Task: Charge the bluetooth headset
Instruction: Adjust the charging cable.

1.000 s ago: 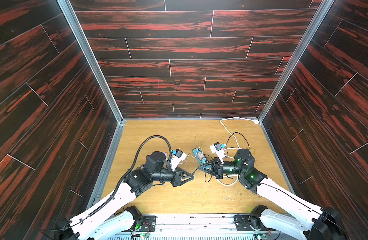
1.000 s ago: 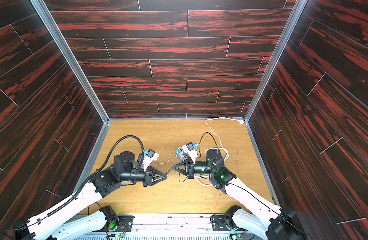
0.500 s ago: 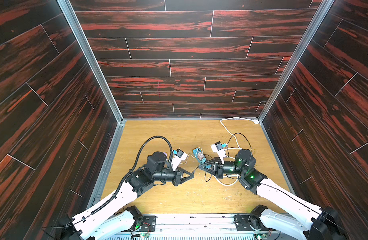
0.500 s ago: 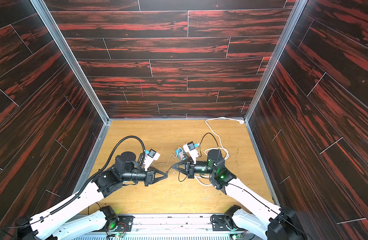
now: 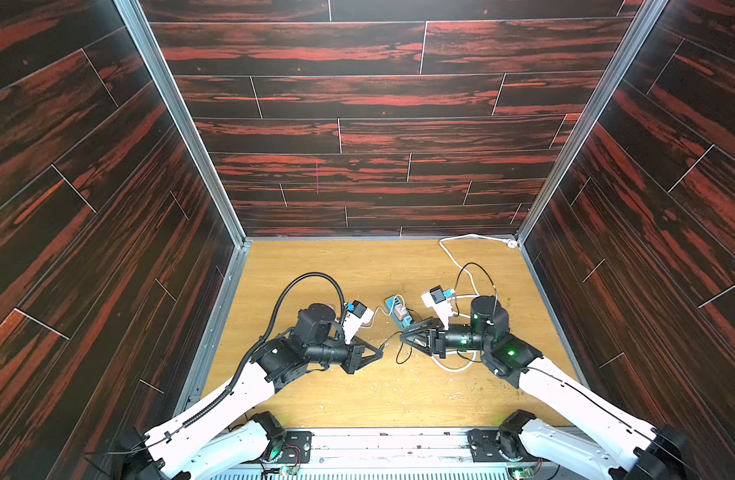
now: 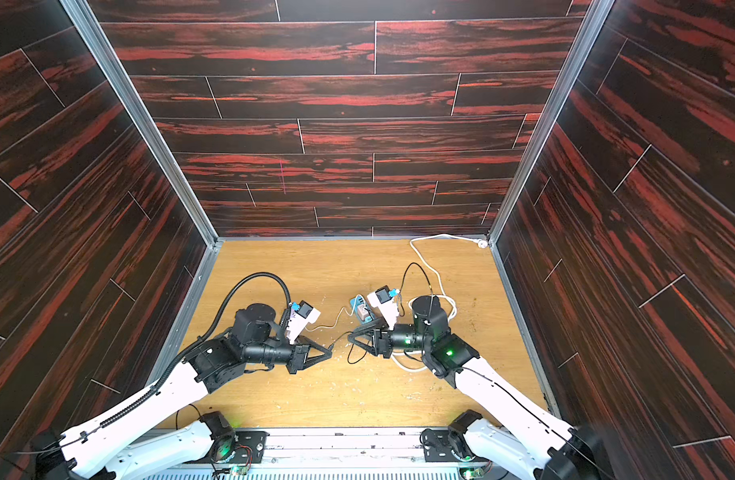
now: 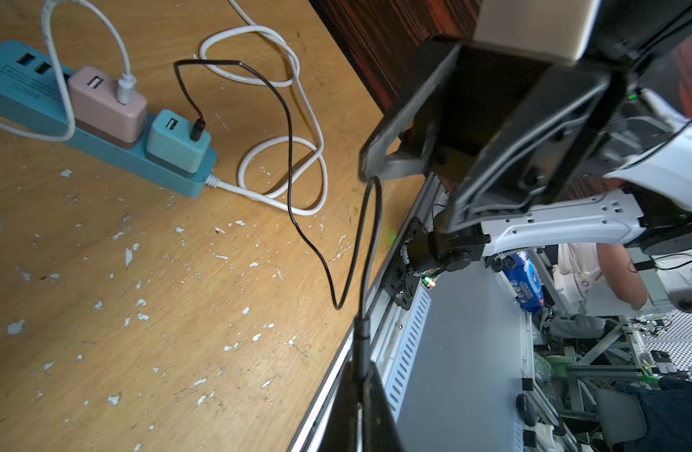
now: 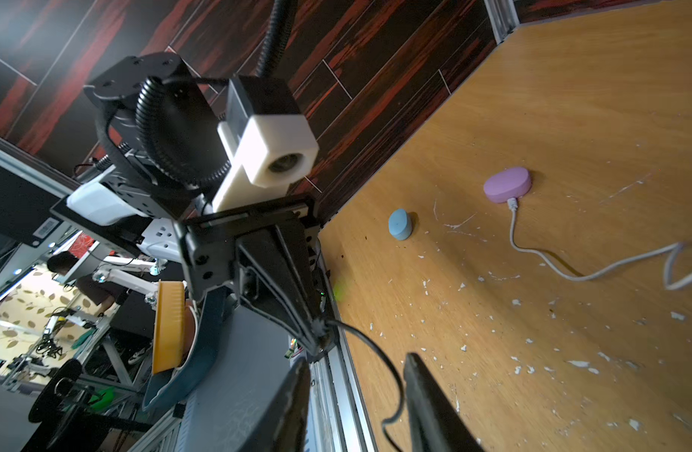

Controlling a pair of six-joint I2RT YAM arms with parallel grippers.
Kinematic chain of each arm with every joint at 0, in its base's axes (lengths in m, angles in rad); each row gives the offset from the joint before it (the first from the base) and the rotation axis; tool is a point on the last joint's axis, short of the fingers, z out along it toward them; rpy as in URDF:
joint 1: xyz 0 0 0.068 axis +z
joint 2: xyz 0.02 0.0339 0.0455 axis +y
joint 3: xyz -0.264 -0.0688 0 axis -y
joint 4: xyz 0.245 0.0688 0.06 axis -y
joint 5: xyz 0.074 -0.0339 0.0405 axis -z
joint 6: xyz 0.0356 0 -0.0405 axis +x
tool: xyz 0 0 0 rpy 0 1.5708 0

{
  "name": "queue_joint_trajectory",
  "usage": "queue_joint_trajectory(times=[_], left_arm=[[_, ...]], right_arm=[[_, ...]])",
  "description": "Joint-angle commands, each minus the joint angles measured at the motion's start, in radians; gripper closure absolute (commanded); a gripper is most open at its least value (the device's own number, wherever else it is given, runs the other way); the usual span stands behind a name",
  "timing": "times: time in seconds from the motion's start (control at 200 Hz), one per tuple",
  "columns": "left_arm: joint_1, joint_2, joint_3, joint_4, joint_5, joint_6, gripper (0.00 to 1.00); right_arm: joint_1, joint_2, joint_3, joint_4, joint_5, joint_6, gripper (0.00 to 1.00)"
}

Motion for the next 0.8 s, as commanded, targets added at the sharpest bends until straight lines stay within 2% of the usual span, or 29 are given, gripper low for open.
queue_joint_trajectory(times=[0.0, 0.225, 0.436, 0.797], left_arm=[[0.006, 0.049, 0.051, -0.066, 0.029, 0.06, 1.0], [0.004, 0.103, 0.096, -0.065, 0.104, 0.078, 1.0], [0.003, 0.107, 0.122, -0.069, 0.123, 0.086, 1.0], [0.004, 0.116, 0.133, -0.066, 0.142, 0.086, 1.0]], right_arm=[[-0.001, -0.004, 0.059, -0.107, 0.024, -0.083, 0.55], [0.001, 0.066, 0.079, -0.071, -0.091, -0.081, 0.54], [0.04, 0.125, 0.065, -0.022, -0.181, -0.075, 0.53], [0.066, 0.164, 0.064, -0.028, -0.26, -0.097, 0.65]])
